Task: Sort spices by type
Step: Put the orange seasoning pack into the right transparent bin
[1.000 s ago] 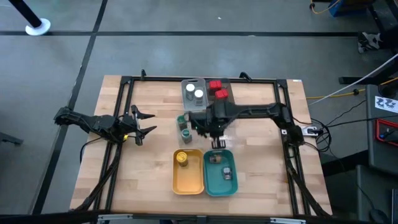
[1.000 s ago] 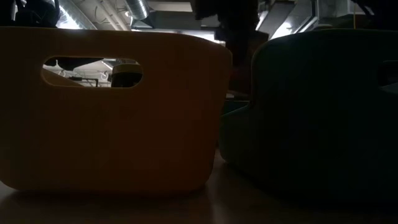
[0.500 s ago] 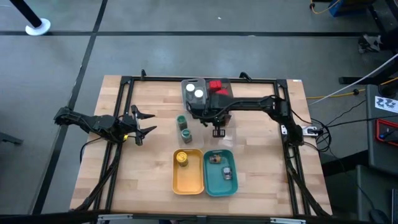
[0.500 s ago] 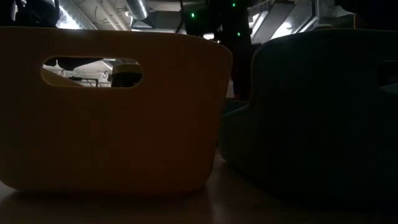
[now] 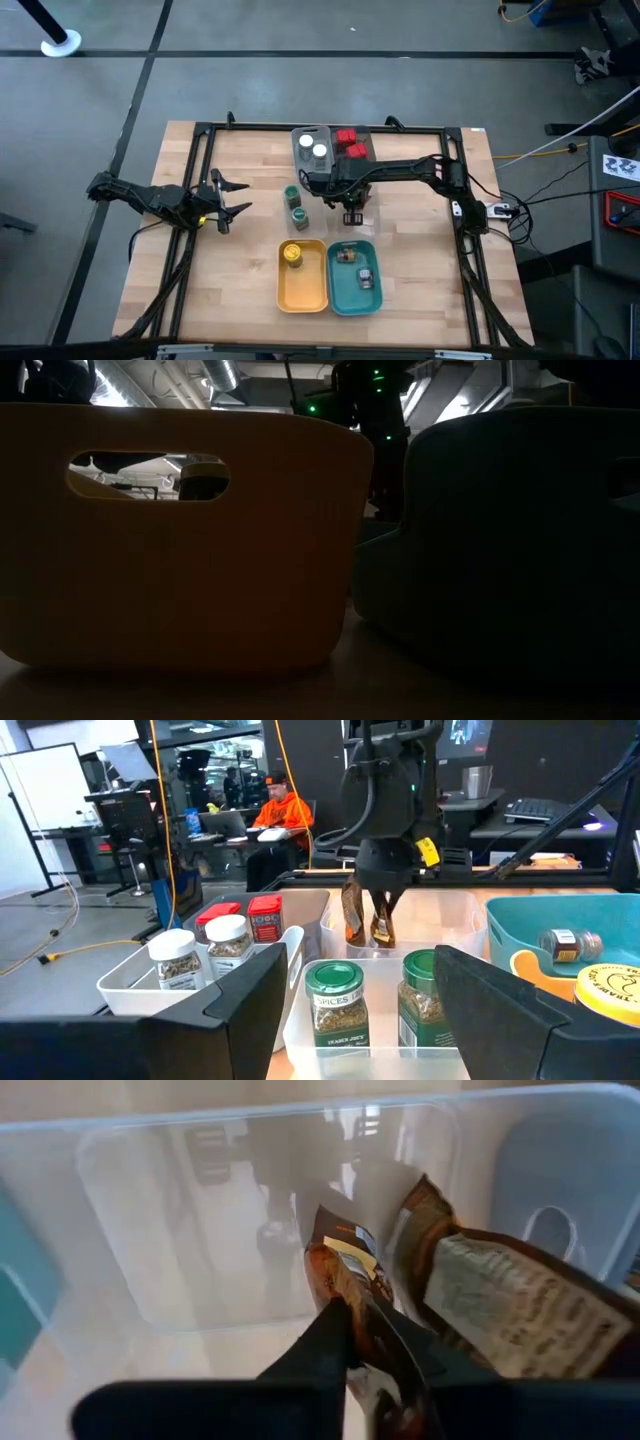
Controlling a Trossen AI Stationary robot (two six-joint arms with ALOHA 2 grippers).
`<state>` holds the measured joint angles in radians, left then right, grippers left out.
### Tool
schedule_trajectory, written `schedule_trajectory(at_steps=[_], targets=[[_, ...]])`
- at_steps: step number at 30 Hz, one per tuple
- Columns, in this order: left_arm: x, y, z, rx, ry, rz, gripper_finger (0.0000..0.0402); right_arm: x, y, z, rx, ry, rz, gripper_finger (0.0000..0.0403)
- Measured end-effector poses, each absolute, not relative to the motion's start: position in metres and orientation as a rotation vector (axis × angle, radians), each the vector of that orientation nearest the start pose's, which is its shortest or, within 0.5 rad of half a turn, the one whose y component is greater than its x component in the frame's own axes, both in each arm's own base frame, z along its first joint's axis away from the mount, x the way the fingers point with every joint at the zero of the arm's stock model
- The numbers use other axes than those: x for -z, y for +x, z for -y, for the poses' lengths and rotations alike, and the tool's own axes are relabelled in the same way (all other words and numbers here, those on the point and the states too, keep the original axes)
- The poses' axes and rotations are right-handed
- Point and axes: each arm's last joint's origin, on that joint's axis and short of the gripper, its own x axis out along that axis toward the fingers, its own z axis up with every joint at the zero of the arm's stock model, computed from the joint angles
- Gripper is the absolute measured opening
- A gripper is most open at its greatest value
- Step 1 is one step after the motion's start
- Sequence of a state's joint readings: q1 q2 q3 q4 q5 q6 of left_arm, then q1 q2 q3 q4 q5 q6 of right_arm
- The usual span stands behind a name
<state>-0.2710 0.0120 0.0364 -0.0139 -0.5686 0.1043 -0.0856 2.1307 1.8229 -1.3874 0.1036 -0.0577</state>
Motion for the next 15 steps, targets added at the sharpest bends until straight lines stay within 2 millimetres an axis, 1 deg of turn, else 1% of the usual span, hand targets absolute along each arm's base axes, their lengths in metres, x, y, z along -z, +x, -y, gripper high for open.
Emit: schedule_trajectory(at_steps=[6, 11, 15], targets=[[-0.174, 0.092, 0.01, -0.298, 0.099, -0.006, 0.0237, -0.214, 0.399, 0.037, 0.091, -0.034, -1.693, 0.0079], [-0.174, 0.092, 0.01, -0.298, 0.099, -0.006, 0.0237, -0.214, 0.398, 0.037, 0.102, -0.023, -1.701, 0.0109], [-0.174, 0.092, 0.01, -0.298, 0.099, -0.006, 0.0237, -0.225, 0.394, 0.036, 0.1, -0.021, -1.748, 0.0121]])
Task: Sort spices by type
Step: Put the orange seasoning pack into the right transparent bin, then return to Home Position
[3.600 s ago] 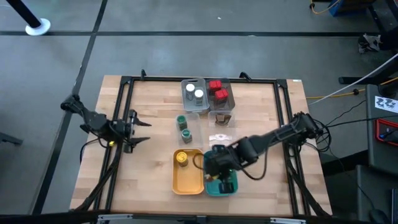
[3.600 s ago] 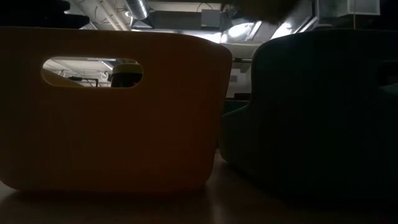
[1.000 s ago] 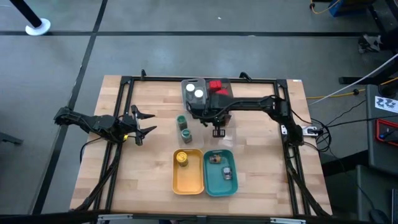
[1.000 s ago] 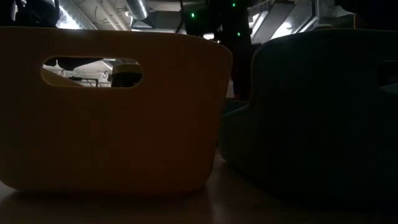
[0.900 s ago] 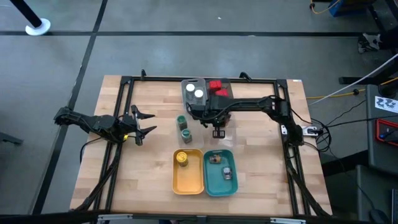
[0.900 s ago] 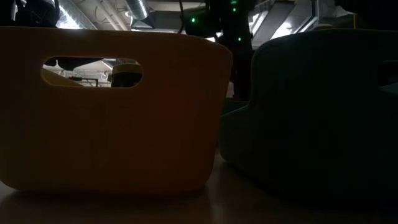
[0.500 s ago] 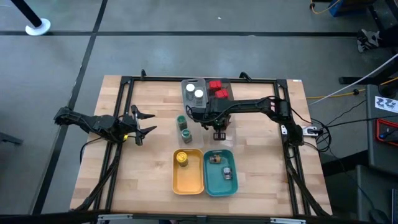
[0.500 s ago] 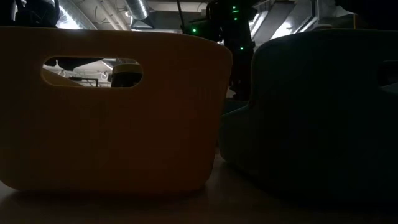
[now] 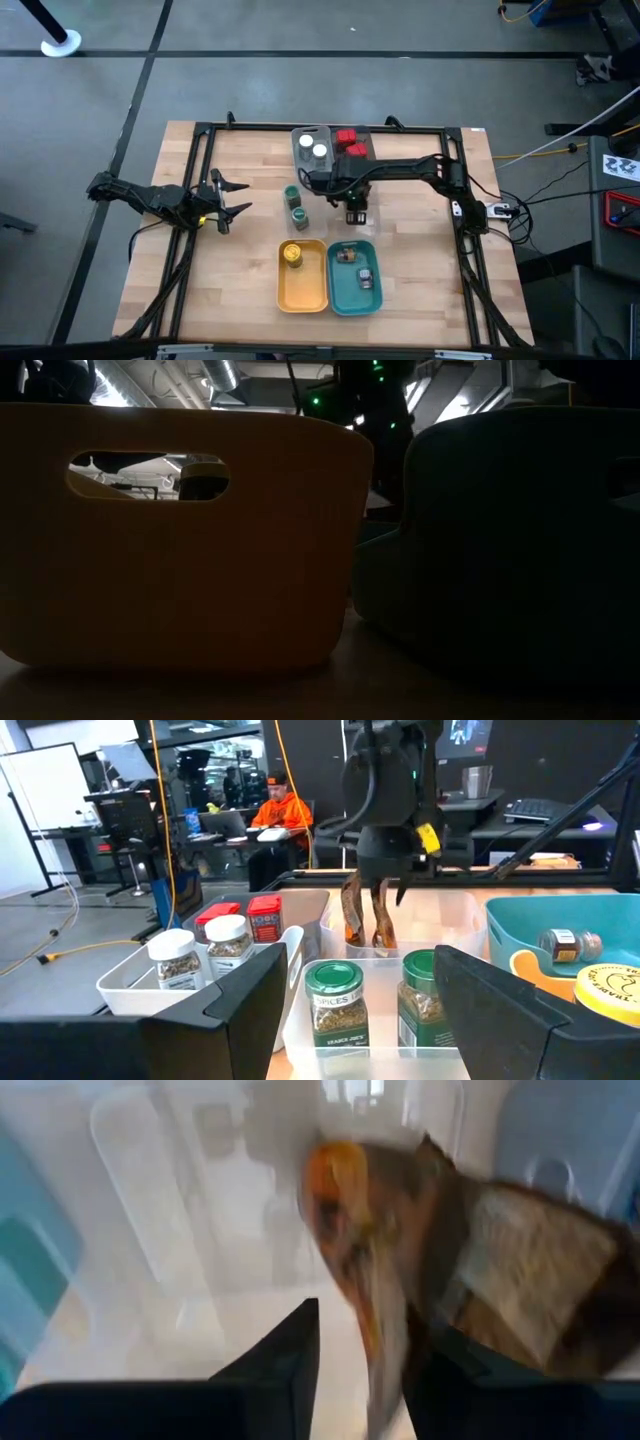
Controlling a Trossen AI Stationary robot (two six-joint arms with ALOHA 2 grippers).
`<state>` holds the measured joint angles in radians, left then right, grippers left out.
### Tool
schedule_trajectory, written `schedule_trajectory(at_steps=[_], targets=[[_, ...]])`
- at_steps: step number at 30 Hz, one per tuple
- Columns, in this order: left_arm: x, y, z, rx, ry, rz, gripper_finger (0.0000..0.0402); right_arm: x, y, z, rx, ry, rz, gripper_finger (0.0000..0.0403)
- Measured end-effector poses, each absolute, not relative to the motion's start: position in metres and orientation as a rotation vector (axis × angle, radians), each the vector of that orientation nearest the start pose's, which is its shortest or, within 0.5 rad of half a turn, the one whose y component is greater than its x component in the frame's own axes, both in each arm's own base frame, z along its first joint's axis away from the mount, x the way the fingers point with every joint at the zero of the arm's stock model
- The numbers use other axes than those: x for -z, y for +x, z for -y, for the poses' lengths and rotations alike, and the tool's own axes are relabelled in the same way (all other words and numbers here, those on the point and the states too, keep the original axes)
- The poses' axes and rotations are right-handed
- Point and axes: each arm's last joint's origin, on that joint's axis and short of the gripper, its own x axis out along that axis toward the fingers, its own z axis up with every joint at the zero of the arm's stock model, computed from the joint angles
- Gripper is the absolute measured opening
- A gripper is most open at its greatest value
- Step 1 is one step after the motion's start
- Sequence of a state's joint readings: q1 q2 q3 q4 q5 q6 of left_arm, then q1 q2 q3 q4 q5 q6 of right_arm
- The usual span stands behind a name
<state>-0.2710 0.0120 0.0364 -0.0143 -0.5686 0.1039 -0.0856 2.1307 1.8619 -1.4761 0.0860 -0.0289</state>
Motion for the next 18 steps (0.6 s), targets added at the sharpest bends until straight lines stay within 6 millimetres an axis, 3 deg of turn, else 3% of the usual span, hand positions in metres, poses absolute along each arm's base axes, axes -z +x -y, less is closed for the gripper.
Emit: schedule_trajectory(at_steps=[4, 10, 18], targets=[[-0.174, 0.093, 0.01, -0.291, 0.096, -0.005, 0.0237, -0.243, 0.391, 0.036, 0.124, 0.0, -1.779, 0.0122], [-0.174, 0.093, 0.01, -0.29, 0.098, -0.006, 0.0237, -0.275, 0.391, 0.036, 0.139, 0.007, -1.652, 0.0122], [-0.174, 0.092, 0.01, -0.29, 0.096, -0.005, 0.0237, -0.336, 0.356, 0.032, 0.145, 0.005, -1.482, 0.0122]])
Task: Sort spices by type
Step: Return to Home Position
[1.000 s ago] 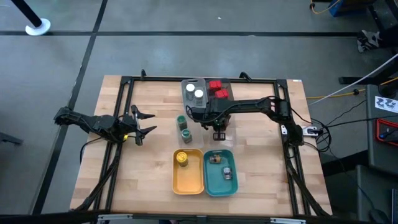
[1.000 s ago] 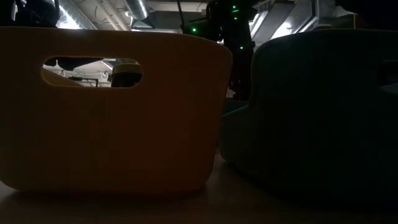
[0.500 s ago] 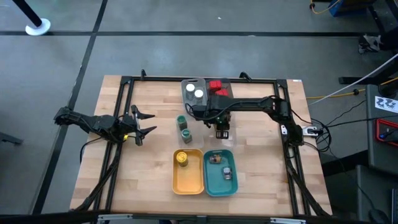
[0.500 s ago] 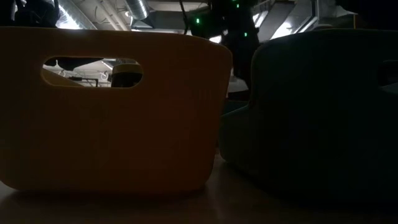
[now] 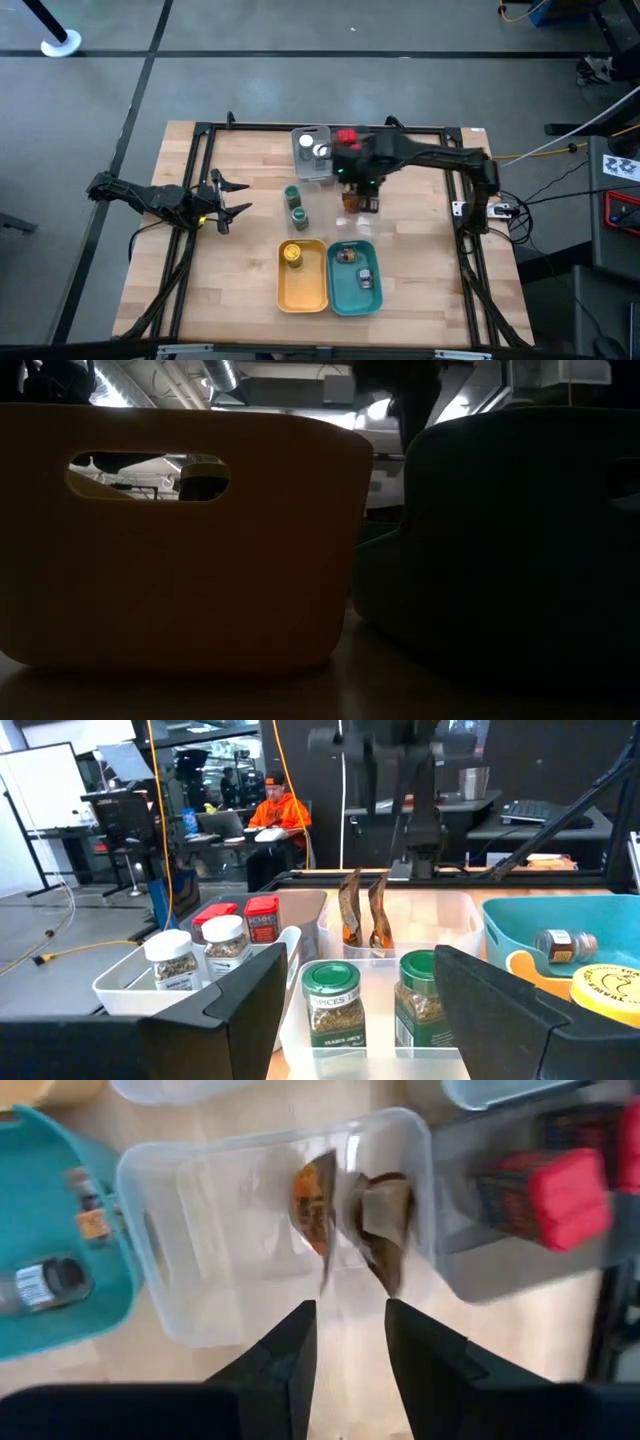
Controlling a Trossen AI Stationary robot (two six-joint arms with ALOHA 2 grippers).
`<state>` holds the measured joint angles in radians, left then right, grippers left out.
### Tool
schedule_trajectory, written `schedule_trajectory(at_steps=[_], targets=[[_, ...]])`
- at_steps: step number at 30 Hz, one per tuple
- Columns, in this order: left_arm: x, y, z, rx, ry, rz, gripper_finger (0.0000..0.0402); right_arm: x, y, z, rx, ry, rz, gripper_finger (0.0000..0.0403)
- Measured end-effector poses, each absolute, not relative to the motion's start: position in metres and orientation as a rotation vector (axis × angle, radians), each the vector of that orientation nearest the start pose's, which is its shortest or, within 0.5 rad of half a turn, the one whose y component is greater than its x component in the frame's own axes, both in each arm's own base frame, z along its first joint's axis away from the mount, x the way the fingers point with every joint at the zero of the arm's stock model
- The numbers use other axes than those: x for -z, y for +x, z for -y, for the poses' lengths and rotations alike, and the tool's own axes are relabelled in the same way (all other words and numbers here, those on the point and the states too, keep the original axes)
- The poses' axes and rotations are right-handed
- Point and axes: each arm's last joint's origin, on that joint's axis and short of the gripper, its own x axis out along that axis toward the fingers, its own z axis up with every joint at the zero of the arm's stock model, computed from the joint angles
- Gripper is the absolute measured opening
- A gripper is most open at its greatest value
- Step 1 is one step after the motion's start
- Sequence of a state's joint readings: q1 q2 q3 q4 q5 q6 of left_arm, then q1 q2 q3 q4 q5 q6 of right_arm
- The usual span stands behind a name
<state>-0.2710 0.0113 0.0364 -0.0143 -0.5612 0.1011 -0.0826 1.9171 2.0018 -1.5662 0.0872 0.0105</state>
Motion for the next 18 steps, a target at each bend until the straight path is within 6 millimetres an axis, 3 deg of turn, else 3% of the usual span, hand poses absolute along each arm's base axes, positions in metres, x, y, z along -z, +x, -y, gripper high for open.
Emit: schedule_trajectory(at_steps=[5, 9, 13, 18], targets=[[-0.174, 0.092, 0.01, -0.29, 0.081, -0.003, 0.0237, -0.375, 0.324, 0.03, 0.234, -0.05, -1.358, 0.0122], [-0.174, 0.092, 0.01, -0.288, 0.043, 0.002, 0.0237, -0.391, 0.294, 0.026, 0.272, -0.08, -1.276, 0.0122], [-0.174, 0.092, 0.01, -0.289, 0.025, 0.005, 0.0237, -0.385, 0.267, 0.024, 0.281, -0.061, -1.199, 0.0122], [-0.174, 0.092, 0.01, -0.289, 0.075, -0.002, 0.0237, -0.351, 0.233, 0.022, 0.298, -0.045, -1.089, 0.0122]])
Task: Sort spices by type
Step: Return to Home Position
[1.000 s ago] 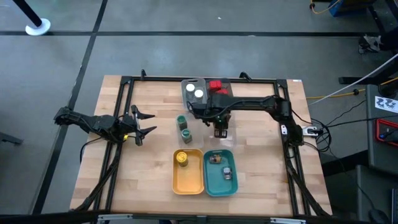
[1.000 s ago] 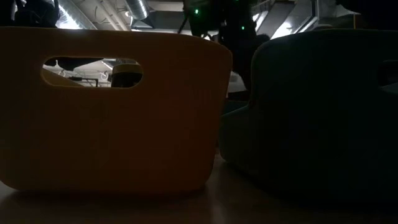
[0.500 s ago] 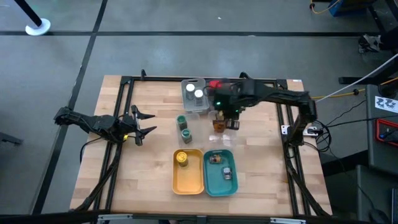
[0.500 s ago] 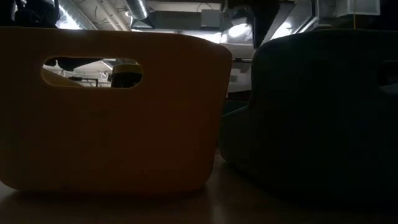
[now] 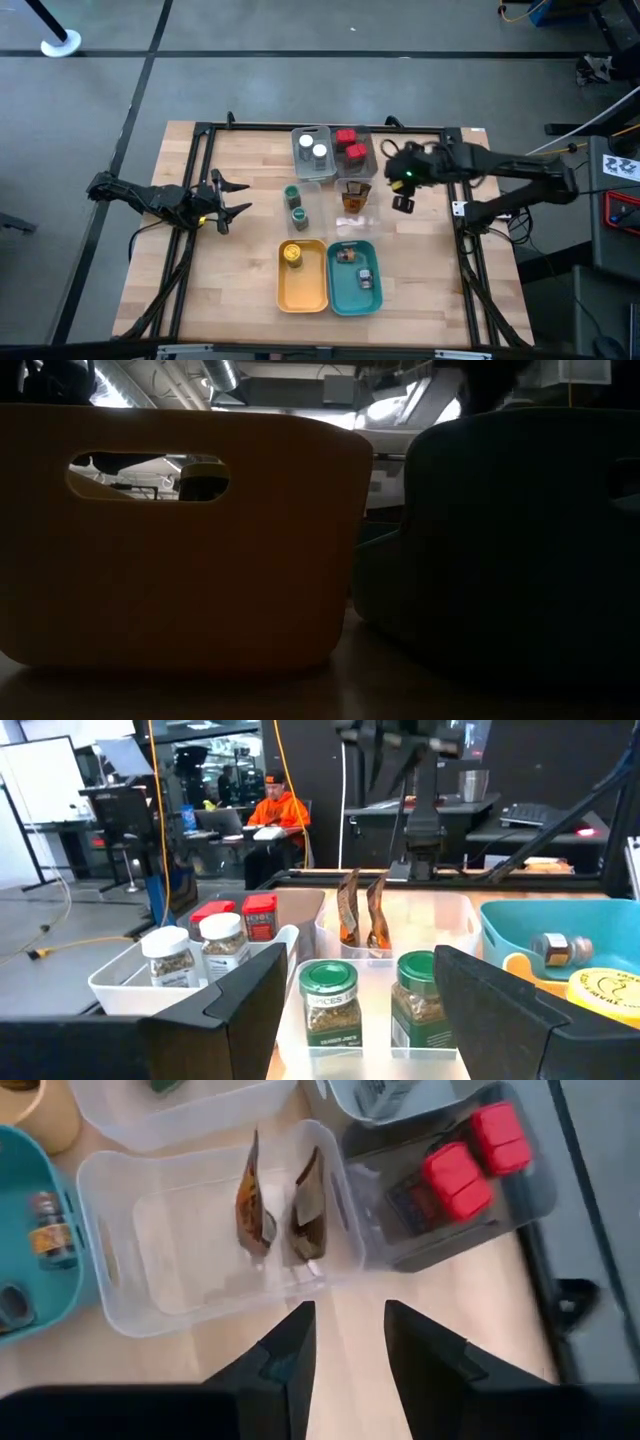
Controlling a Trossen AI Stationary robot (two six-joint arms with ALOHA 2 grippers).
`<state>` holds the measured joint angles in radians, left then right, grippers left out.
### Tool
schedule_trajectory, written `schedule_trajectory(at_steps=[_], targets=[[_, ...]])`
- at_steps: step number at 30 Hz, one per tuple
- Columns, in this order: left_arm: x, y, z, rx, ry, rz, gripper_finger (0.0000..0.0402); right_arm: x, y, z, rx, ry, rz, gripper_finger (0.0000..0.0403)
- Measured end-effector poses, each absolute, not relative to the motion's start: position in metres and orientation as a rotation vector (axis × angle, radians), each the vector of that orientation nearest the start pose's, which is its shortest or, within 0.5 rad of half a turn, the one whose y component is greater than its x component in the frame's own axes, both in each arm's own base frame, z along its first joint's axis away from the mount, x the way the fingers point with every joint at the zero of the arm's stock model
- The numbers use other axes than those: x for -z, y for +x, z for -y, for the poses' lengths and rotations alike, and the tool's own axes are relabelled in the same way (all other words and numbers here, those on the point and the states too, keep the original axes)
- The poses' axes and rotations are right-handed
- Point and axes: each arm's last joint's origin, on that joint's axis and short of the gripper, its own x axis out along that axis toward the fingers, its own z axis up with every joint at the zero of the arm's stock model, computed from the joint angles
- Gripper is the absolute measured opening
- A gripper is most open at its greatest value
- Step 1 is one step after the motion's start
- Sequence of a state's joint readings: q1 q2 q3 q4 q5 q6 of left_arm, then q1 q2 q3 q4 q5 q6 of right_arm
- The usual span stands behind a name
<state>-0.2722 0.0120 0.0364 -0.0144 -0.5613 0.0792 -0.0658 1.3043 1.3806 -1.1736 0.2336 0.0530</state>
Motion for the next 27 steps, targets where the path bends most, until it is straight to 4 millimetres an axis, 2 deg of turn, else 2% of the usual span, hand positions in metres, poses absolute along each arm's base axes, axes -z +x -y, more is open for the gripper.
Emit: schedule_trajectory(at_steps=[9, 14, 20, 27], targets=[[-0.174, 0.093, 0.01, -0.289, 0.074, -0.002, 0.0237, -0.265, 0.186, 0.018, 0.319, 0.09, -0.887, 0.0122], [-0.174, 0.092, 0.01, -0.289, 0.073, -0.002, 0.0237, -0.228, 0.168, 0.017, 0.324, 0.118, -0.807, 0.0122], [-0.174, 0.092, 0.01, -0.289, 0.074, -0.002, 0.0237, -0.198, 0.145, 0.015, 0.322, 0.128, -0.757, 0.0122], [-0.174, 0.092, 0.01, -0.29, 0.074, -0.002, 0.0237, -0.183, 0.117, 0.013, 0.328, 0.169, -0.63, 0.0122]])
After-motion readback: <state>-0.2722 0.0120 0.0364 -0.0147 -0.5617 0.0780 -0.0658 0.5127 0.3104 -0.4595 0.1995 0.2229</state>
